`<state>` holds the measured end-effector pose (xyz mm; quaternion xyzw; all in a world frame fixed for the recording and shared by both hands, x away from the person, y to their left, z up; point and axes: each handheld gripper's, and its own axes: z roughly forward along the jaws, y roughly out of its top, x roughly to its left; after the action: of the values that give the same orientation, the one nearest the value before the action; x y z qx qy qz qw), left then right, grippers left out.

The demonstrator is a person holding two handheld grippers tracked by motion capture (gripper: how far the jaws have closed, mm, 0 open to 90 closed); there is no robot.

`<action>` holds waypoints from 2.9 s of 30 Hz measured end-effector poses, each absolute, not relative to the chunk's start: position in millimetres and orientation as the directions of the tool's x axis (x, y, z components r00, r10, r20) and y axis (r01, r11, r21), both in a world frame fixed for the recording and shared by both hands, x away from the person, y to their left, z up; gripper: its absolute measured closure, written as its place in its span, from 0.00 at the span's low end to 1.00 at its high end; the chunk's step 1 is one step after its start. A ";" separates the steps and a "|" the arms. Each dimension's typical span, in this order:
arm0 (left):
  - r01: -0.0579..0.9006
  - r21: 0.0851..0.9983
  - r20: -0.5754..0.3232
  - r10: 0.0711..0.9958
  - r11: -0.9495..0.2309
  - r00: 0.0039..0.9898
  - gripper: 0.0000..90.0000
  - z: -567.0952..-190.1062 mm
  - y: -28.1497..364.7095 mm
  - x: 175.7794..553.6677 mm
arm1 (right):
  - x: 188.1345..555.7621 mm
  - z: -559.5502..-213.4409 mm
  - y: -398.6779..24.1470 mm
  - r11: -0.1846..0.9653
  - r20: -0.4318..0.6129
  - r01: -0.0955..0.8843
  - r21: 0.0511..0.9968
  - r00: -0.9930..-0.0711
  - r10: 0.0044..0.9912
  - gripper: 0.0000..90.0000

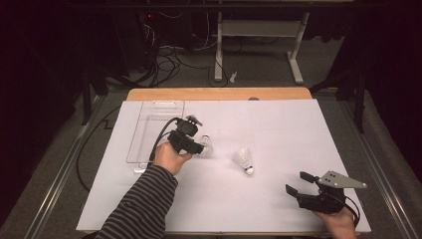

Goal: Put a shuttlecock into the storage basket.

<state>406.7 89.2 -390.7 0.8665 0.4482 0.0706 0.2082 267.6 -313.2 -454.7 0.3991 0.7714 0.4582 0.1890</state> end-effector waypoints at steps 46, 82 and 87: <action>0.767 0.375 -0.046 0.816 -0.520 0.576 0.85 -403.8 84.7 424.1 | 268.3 -455.2 -313.0 0.263 0.080 0.446 0.856 -0.616 0.784 0.30; 0.760 0.388 -0.072 0.805 -0.522 0.589 0.99 -403.1 90.7 426.5 | 268.2 -455.4 -313.3 0.264 0.080 0.448 0.854 -0.614 0.785 0.30; 0.757 0.395 -0.076 0.803 -0.520 0.591 1.00 -401.9 91.8 426.0 | 268.1 -455.4 -313.4 0.262 0.082 0.449 0.854 -0.613 0.786 0.30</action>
<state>426.0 91.8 -401.9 0.8698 0.4485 0.0582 0.1972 268.1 -313.4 -455.4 0.3995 0.7727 0.4577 0.1839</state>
